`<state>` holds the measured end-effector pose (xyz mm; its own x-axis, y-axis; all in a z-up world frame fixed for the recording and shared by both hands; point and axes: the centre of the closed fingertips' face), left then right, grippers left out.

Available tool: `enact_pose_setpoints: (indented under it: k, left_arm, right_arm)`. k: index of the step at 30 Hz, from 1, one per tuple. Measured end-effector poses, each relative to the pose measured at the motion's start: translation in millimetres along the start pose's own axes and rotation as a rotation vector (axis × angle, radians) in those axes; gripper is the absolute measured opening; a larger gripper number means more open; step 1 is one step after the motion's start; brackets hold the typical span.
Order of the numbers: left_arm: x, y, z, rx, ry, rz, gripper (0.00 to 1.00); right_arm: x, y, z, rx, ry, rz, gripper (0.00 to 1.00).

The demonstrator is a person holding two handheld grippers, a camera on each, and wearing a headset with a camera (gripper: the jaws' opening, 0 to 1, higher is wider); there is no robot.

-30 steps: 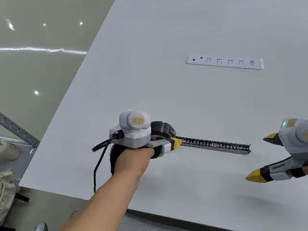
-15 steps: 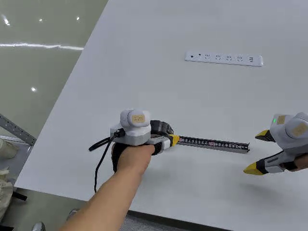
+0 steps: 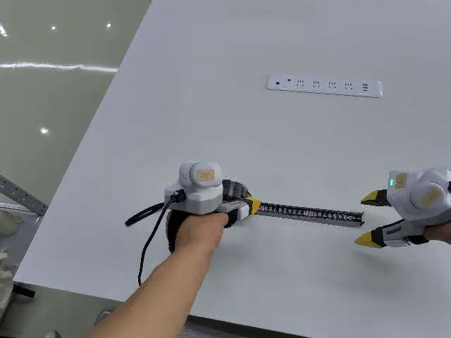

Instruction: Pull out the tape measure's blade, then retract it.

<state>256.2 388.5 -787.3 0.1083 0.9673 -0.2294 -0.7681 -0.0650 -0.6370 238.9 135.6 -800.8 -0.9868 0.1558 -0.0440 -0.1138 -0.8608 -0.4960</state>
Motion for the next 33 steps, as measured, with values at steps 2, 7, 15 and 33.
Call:
enact_pose_setpoints:
  k: [2, 7, 15, 33]
  left_arm:
    - [0.4, -0.7, -1.9, -0.001, -0.001, 0.006, 0.79]
    - [1.2, -0.9, -5.9, 0.007, -0.004, -0.002, 0.79]
    - [2.9, 1.4, -7.8, 0.016, -0.010, -0.004, 0.77]
    - [2.2, 1.2, -10.9, 0.012, -0.004, -0.004, 0.69]
  right_arm:
    - [-2.3, 2.2, -2.8, 0.000, 0.000, 0.020, 0.46]
    - [-5.5, 4.3, -6.1, 0.009, -0.002, 0.063, 0.37]
    - [-10.7, 12.0, -12.6, 0.037, -0.015, 0.079, 0.31]
    - [-9.4, 12.1, -16.4, 0.031, -0.047, 0.070, 0.14]
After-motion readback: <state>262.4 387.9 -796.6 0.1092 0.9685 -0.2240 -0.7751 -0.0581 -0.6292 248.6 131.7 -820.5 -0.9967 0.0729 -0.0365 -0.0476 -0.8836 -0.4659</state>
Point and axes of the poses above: the centre of the closed fingertips' face, and the gripper's own axes: z roughly backward along the fingers, x roughly to its left, y roughly out of its underside, and after that the axes turned 3 degrees about y, right-handed
